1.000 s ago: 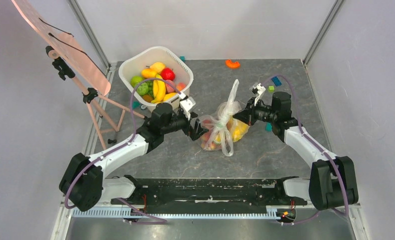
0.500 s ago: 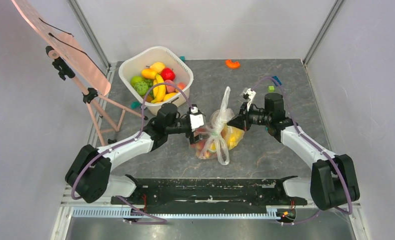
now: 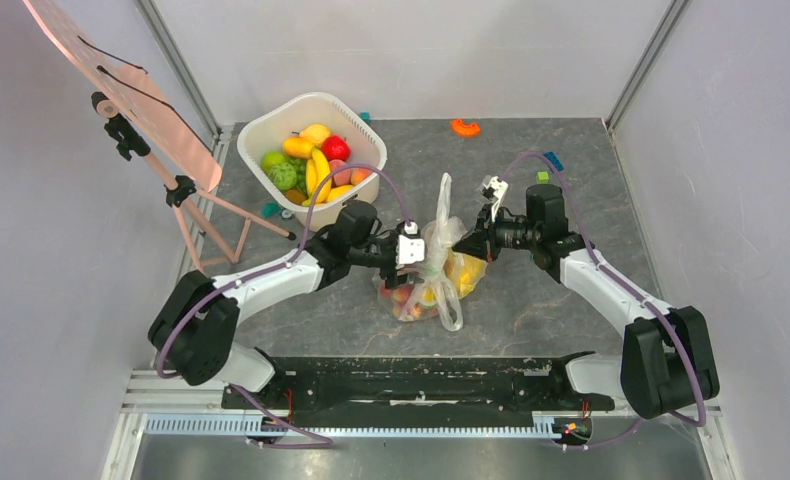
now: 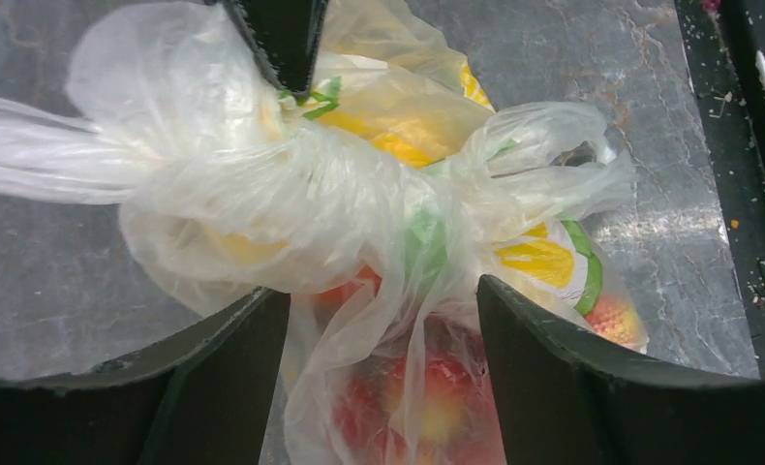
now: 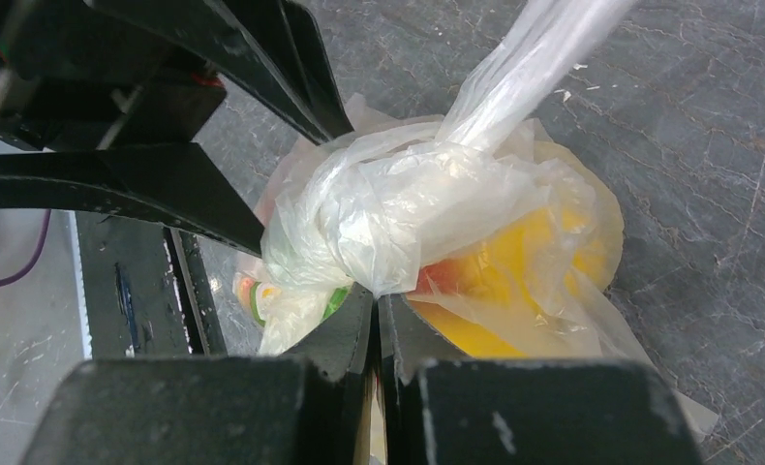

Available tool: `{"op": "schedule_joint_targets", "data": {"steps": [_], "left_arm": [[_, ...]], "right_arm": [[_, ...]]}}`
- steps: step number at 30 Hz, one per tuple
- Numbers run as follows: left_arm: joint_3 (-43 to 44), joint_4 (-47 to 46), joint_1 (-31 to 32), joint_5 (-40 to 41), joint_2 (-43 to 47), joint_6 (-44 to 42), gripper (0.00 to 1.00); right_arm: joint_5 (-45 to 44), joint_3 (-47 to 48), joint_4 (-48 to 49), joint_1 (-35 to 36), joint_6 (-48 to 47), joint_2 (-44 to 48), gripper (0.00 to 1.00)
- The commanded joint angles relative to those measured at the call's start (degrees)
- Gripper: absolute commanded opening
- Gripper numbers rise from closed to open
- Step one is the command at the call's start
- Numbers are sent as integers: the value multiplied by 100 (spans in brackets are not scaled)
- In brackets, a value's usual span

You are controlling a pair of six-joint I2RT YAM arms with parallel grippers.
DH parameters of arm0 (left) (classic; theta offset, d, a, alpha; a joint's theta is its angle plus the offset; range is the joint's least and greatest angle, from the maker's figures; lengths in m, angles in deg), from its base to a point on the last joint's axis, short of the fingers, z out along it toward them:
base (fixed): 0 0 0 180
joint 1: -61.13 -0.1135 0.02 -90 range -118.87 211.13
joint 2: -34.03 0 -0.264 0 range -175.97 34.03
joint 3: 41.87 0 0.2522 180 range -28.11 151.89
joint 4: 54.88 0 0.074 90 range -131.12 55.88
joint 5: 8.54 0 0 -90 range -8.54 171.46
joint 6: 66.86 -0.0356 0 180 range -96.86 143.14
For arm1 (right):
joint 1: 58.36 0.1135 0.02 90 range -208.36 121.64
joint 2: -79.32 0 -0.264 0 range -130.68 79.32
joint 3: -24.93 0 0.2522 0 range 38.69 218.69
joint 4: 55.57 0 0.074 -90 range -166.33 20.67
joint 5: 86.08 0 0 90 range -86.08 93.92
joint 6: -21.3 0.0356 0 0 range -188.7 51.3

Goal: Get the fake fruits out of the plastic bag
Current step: Untie the plastic bag at the center of the board.

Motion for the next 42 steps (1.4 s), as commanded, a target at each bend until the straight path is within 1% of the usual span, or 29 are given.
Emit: {"op": "schedule_joint_targets", "data": {"steps": [1,5,7,8,11,12,15,17,21,23,25,27,32,35,39,42], "left_arm": [[485,915,85,-39,-310,-442,69],[803,1409,111,-91,-535,-511,47],[977,1678,124,-110,-619,-501,28],[1085,1799,120,-123,-664,-485,21],[1353,2189,121,-130,-765,-418,4],[1431,2298,125,-125,-771,-384,2],[1509,2337,130,13,-677,-87,2],[1456,2184,162,139,-521,321,2],[1086,1336,238,557,-117,1554,2],[884,905,298,924,50,2165,2],[704,557,327,1178,194,2810,2],[479,238,341,1361,329,3225,2],[-421,-654,350,1954,915,3955,2],[-868,-851,349,2298,1267,4181,2],[-1377,-1157,349,2729,1650,4422,2],[-1675,-1404,349,2782,1828,4493,2]], "right_arm": [[70,278,84,64,-73,12,3],[8,251,89,81,-88,61,3],[-96,226,91,81,-97,95,3],[-165,219,90,82,-97,129,3],[-535,169,113,82,-64,218,1],[-738,149,129,80,-21,258,0],[-1526,74,132,82,121,448,0],[-2082,1,194,78,274,566,0],[-3203,-155,388,73,889,751,0],[-3685,-237,469,73,1258,829,0],[-4021,-312,539,70,1598,887,0],[-4284,-416,613,64,1947,937,0],[-4681,-640,644,-20,2834,979,0],[-4666,-851,652,-191,3303,991,0],[-4312,-1242,798,-548,3797,1006,0],[-3867,-1564,1165,-714,3788,1086,1]]}}
